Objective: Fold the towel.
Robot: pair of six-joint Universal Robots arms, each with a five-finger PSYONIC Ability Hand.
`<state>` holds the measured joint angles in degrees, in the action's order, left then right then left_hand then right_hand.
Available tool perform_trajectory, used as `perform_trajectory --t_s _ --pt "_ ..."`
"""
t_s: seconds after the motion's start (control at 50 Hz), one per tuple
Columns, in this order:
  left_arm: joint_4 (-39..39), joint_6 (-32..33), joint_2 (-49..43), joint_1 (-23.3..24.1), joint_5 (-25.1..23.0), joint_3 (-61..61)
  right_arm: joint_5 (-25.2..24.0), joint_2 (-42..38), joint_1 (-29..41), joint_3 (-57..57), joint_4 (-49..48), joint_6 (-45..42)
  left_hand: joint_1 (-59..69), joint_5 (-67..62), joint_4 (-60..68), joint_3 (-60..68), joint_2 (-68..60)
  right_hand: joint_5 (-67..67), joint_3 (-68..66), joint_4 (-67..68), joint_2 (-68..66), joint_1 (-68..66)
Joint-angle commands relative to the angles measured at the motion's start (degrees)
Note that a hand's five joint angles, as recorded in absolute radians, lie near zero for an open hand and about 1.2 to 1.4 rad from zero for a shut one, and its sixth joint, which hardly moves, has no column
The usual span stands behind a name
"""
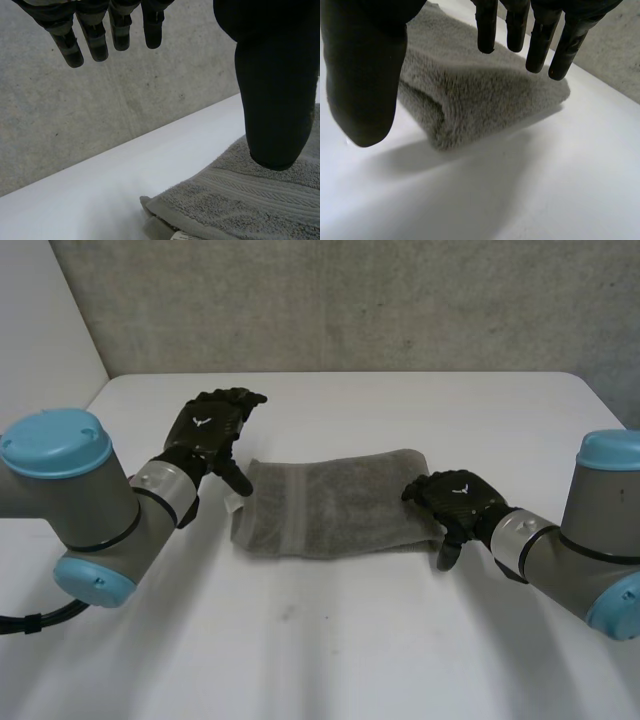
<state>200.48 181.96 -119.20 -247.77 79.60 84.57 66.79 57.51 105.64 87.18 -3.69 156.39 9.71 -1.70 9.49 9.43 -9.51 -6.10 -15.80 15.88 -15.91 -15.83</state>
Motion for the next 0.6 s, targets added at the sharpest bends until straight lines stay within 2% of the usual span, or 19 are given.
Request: perform_trajectory --t_s 0.02,0.1,0.14,0.18,0.2,0.26,0.28,0.3,0.4,0.5,0.6 --pt "-0.1 -0.2 1.9 -0.2 0.0 0.9 -1.0 -1.0 -0.5 1.7 -3.9 1.9 0.3 1.7 0.5 0.6 -0.5 -2.6 -2.9 2.8 -2.8 -2.8" --pt "-0.2 -0.4 2.0 -0.2 0.1 1.0 -1.5 -0.5 -0.5 2.6 -6.2 4.0 0.3 1.7 0.5 0.6 -0.5 -6.4 -6.7 6.7 -6.6 -6.7" --pt "-0.3 -0.4 2.0 -0.2 0.1 1.0 -1.8 -0.3 -0.6 2.8 -7.3 5.2 0.3 1.7 0.5 0.6 -0.5 -11.1 -11.4 11.4 -11.3 -11.4" --pt "-0.3 -0.4 2.1 -0.2 0.1 1.3 -2.1 -0.6 -0.7 3.1 -8.5 6.0 0.3 1.7 0.5 0.6 -0.5 -23.0 -23.3 23.2 -23.2 -23.3" --pt "-0.3 -0.4 2.1 -0.2 0.1 1.3 -2.1 -0.6 -0.7 3.1 -8.5 6.0 0.3 1.7 0.5 0.6 -0.5 -23.1 -23.4 23.3 -23.3 -23.3" --pt "-0.1 -0.3 2.2 -0.2 0.0 1.7 -1.7 -1.9 -0.8 3.1 -9.7 5.3 0.3 1.7 0.5 0.6 -0.5 -53.1 -53.4 53.3 -53.3 -53.3" --pt "-0.1 -0.3 2.2 -0.2 0.0 1.7 -1.7 -1.9 -0.8 3.1 -9.7 5.3 0.3 1.7 0.5 0.6 -0.5 -53.2 -53.5 53.4 -53.4 -53.5" --pt "-0.2 -0.3 2.2 -0.2 0.0 1.7 -1.6 -2.0 -1.0 3.0 -9.8 5.3 0.3 1.7 0.5 0.6 -0.5 -63.8 -64.1 64.0 -64.0 -64.1" --pt "-0.3 -0.3 2.7 -0.2 0.0 1.8 -1.0 -0.6 -3.0 3.3 -8.9 4.7 0.3 1.7 0.5 0.6 -0.5 -63.9 -64.2 64.1 -64.1 -64.2" --pt "-0.6 -0.3 4.1 -0.1 0.0 1.9 -1.0 5.0 -5.2 6.1 -6.3 0.8 0.3 1.7 0.5 0.6 -0.5 -63.9 -64.2 64.1 -64.1 -64.2" --pt "-1.1 -0.2 6.7 0.0 0.0 2.6 -0.9 13.1 -11.0 8.4 -1.2 -11.8 0.3 1.7 0.5 0.6 -0.5 -63.9 -64.2 64.1 -64.1 -64.2"
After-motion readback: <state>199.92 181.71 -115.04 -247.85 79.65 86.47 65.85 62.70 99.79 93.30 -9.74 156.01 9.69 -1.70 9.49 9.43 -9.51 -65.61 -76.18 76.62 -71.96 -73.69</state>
